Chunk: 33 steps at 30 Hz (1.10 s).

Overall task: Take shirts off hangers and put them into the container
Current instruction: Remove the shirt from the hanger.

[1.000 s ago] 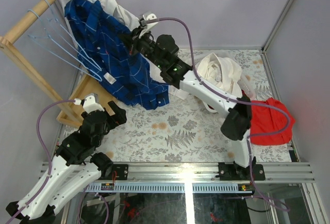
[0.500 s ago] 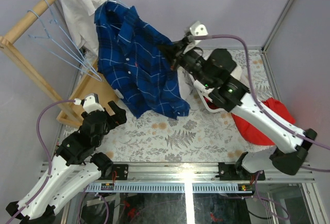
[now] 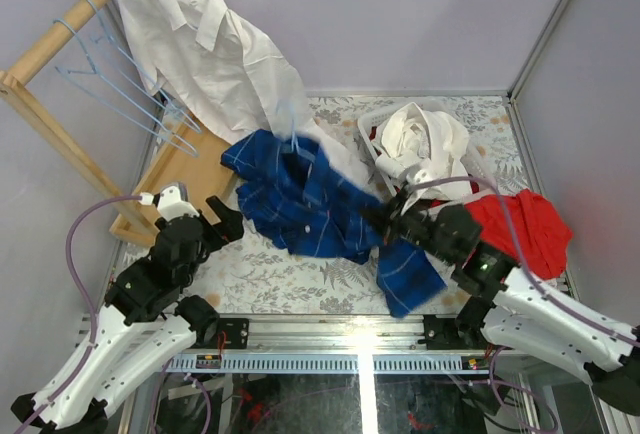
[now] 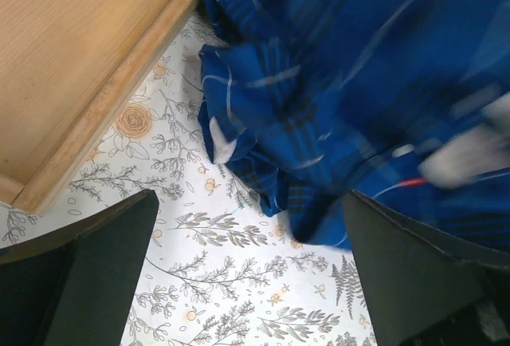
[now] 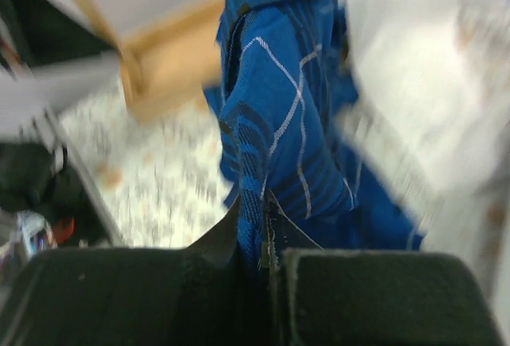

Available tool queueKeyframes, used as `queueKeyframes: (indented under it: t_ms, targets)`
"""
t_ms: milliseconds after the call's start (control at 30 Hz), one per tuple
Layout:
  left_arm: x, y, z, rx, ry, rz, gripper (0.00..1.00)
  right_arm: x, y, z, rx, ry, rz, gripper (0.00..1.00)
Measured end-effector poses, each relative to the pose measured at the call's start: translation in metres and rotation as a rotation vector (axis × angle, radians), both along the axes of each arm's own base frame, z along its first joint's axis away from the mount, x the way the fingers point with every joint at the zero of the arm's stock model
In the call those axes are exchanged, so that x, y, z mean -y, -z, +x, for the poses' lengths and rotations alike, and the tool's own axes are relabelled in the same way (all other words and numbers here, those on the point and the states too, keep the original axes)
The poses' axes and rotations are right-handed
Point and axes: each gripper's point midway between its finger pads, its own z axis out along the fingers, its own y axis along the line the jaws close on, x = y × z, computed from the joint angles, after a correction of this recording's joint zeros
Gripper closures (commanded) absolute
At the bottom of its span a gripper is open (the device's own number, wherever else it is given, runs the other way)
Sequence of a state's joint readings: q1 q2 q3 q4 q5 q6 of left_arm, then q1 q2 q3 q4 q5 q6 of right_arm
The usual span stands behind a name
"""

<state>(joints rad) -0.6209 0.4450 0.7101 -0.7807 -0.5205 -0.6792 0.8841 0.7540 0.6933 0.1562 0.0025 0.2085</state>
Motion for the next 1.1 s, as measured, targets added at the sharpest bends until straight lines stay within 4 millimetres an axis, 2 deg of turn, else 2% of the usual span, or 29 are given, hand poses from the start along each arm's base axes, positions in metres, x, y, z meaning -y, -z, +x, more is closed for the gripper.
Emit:
queueKeyframes:
  t_ms: [100,133,167,200,333,400,533,700,833,967,1100]
  targets:
    - [0.002,-0.009,-0.001,0.013,-0.001,-0.032,0.00,0.002,0.092,-0.019,-0.219,-0.030,-0.036,1.00]
    - [0.004,-0.014,-0.001,0.021,0.003,-0.055,0.00,0.005,0.113,-0.025,-0.277,-0.032,-0.039,1.00]
    - [0.006,-0.018,-0.002,0.028,0.007,-0.075,0.00,0.007,0.125,-0.030,-0.320,-0.030,-0.025,1.00]
    - [0.010,-0.023,-0.003,0.038,0.021,-0.107,0.00,0.009,0.127,-0.034,-0.340,-0.029,-0.001,1.00]
    - [0.031,-0.042,-0.008,0.090,0.108,-0.245,0.00,0.006,0.103,-0.040,-0.345,-0.062,0.110,1.00]
    - [0.044,-0.053,-0.010,0.120,0.166,-0.315,0.00,0.002,0.098,-0.044,-0.349,-0.088,0.131,1.00]
    - [0.078,-0.065,-0.012,0.135,0.311,-0.420,0.01,-0.010,0.101,-0.054,-0.378,-0.176,0.119,1.00]
    - [0.106,-0.071,-0.007,0.118,0.416,-0.463,0.07,-0.026,0.104,-0.067,-0.428,-0.289,0.084,1.00]
    - [0.112,-0.070,-0.003,0.116,0.436,-0.447,0.13,-0.036,0.095,-0.081,-0.445,-0.397,0.082,1.00]
    - [0.105,-0.060,0.004,0.108,0.399,-0.387,0.20,-0.040,0.087,-0.092,-0.452,-0.473,0.079,1.00]
    - [0.097,-0.046,0.010,0.072,0.352,-0.320,0.23,-0.040,0.086,-0.095,-0.457,-0.487,0.065,1.00]
